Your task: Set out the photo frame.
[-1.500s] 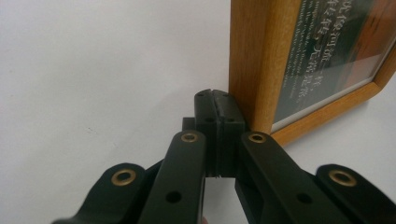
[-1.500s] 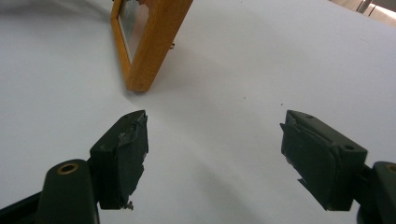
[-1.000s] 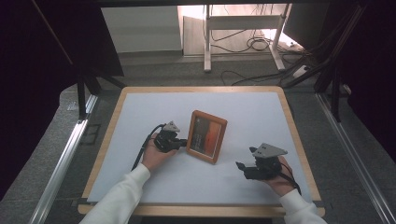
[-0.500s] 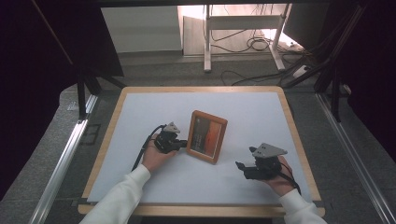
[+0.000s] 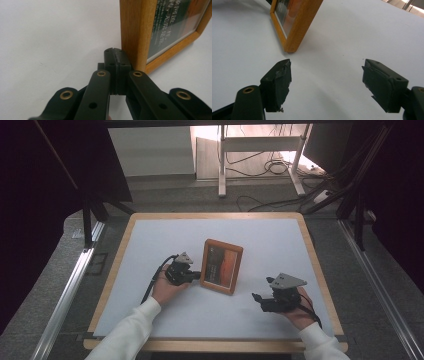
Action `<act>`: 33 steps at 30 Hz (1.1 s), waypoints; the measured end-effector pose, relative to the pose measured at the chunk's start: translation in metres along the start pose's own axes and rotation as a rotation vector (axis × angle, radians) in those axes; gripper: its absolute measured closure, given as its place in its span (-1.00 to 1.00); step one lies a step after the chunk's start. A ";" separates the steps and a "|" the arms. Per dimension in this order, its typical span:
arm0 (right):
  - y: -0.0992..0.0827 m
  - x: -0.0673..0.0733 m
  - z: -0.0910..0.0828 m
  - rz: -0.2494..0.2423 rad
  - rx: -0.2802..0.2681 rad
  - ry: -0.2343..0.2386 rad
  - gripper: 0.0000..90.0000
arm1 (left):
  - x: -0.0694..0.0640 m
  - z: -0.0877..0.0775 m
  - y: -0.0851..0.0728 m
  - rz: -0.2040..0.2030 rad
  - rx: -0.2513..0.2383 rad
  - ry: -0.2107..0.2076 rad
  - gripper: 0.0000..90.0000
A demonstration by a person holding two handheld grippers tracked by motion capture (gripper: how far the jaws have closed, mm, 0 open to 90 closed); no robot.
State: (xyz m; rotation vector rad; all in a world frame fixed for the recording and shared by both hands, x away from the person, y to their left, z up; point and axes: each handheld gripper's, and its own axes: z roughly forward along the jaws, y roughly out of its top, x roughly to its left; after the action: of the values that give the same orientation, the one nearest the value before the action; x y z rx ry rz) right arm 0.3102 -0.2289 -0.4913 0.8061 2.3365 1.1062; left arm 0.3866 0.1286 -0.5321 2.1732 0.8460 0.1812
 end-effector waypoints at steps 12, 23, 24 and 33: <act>0.000 0.000 0.001 -0.002 0.003 0.002 -0.49 | -0.005 -0.001 -0.002 0.001 -0.001 -0.009 1.00; 0.000 0.001 0.001 -0.004 0.007 0.005 -0.48 | -0.010 0.000 -0.003 0.008 0.008 -0.015 1.00; -0.001 0.001 0.001 -0.005 0.008 0.005 -0.49 | -0.010 0.000 -0.003 0.008 0.010 -0.015 1.00; -0.001 0.001 0.001 -0.003 0.007 0.005 -0.49 | -0.014 0.001 -0.004 0.014 0.016 -0.021 1.00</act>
State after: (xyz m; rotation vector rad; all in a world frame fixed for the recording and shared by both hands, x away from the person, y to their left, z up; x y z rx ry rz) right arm 0.3099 -0.2284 -0.4925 0.8029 2.3467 1.1002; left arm 0.3744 0.1214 -0.5334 2.1926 0.8230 0.1592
